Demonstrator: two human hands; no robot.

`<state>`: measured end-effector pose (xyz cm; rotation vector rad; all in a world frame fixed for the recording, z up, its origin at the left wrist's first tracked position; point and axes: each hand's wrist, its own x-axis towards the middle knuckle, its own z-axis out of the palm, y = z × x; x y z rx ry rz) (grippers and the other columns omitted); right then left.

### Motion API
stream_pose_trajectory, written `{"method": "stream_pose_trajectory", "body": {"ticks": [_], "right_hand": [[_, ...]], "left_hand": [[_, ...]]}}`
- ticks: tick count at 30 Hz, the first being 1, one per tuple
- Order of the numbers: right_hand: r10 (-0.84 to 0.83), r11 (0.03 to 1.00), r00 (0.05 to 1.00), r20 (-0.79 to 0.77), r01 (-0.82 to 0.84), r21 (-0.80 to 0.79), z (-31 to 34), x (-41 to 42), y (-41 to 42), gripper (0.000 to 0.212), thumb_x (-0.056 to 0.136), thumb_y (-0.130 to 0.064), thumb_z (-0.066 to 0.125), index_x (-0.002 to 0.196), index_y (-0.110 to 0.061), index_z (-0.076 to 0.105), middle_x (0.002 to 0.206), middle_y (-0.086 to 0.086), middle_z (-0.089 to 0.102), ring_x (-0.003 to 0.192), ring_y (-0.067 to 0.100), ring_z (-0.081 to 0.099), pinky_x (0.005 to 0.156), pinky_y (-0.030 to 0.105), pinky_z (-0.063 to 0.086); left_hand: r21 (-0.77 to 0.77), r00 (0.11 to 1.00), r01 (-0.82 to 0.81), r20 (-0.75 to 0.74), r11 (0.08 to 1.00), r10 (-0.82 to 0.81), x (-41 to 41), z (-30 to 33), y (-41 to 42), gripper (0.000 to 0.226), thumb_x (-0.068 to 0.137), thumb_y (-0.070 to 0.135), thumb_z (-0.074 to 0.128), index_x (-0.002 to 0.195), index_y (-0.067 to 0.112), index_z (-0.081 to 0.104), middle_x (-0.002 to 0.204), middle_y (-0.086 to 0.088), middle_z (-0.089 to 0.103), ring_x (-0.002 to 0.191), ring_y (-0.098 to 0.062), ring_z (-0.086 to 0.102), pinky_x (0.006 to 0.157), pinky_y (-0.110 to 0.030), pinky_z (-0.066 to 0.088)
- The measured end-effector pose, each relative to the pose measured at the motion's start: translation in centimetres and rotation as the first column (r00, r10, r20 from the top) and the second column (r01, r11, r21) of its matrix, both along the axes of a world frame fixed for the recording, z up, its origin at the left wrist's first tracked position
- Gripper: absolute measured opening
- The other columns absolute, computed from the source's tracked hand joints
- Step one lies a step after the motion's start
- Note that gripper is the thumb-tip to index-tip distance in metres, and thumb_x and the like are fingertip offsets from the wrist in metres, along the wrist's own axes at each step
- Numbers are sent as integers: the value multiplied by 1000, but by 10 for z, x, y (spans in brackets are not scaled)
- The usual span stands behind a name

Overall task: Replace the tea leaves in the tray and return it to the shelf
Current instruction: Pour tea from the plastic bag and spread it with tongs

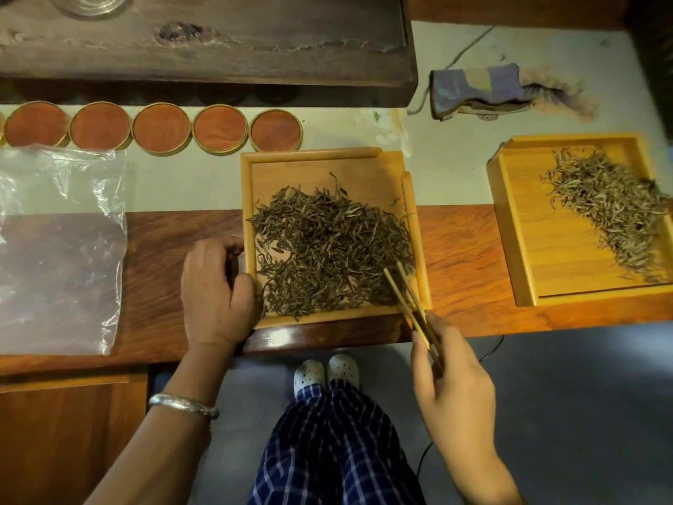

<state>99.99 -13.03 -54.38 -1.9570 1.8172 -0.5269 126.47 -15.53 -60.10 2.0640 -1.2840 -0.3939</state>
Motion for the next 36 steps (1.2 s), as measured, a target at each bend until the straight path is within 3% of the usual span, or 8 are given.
{"method": "stream_pose_trajectory", "body": {"ticks": [5, 8, 10, 13, 21, 26, 30, 36], "right_hand": [[51, 998, 998, -31, -50, 42, -2, 5, 2, 20, 88, -19, 61, 108, -17, 58, 75, -14, 52, 61, 18, 53, 39, 21, 32], [6, 999, 999, -42, -4, 52, -5, -2, 5, 17, 89, -21, 59, 106, -18, 58, 75, -15, 49, 50, 13, 52, 39, 16, 30], [-12, 999, 1000, -14, 13, 34, -5, -7, 5, 21, 89, -23, 58, 109, -18, 58, 79, -7, 61, 54, 17, 59, 39, 25, 43], [-7, 1000, 999, -34, 8, 12, -5, -12, 8, 22, 88, -22, 59, 109, -18, 57, 82, 1, 66, 58, 25, 63, 41, 35, 48], [-2, 1000, 1000, -10, 2, 9, -2, -1, 0, 20, 89, -22, 57, 108, -15, 57, 80, 3, 66, 51, 22, 60, 37, 37, 48], [60, 998, 994, 97, -60, 1, -4, 29, -11, 31, 87, -19, 64, 118, -18, 59, 96, 2, 72, 64, 22, 68, 42, 38, 54], [152, 987, 984, 95, -146, -69, -9, 55, -17, 30, 87, -16, 65, 114, -5, 67, 100, 6, 73, 75, 22, 72, 54, 35, 59], [184, 977, 981, 66, -175, -124, -7, 63, -19, 30, 85, -19, 63, 112, -7, 67, 97, 6, 73, 74, 23, 72, 48, 37, 57]], "left_hand": [[2, 1000, 2, 0, 1000, -2, 0, 0, 0, 24, 73, 13, 45, 95, 11, 52, 89, 1, 43, 81, -9, 35, 69, -29, 27], [-1, 1000, 0, -2, 1000, 0, -1, -1, 0, 23, 72, 15, 45, 94, 11, 52, 88, 0, 44, 81, -9, 35, 68, -29, 27], [15, 1000, -12, 0, 1000, 12, 0, -2, -1, 19, 72, 17, 44, 88, 9, 49, 86, -4, 45, 78, -14, 36, 67, -32, 30], [22, 1000, -19, 2, 1000, 19, 0, -3, -1, 18, 72, 19, 43, 86, 9, 47, 85, -7, 46, 77, -16, 36, 66, -35, 32], [-20, 1000, 2, -10, 1000, -3, 1, -4, -1, 19, 72, 24, 39, 90, 21, 46, 88, 1, 44, 79, -11, 35, 68, -30, 27], [-36, 1000, 13, -26, 999, -14, 0, -3, -1, 18, 74, 24, 40, 91, 31, 39, 87, 4, 43, 78, -9, 34, 68, -29, 27], [-38, 1000, 16, -14, 999, -17, 0, -3, -1, 19, 74, 23, 41, 90, 32, 37, 86, 7, 40, 77, -8, 33, 67, -27, 24], [-45, 999, 23, -30, 999, -24, 0, -1, -1, 20, 73, 22, 41, 91, 26, 44, 87, 6, 43, 79, -10, 36, 69, -29, 29]]}}
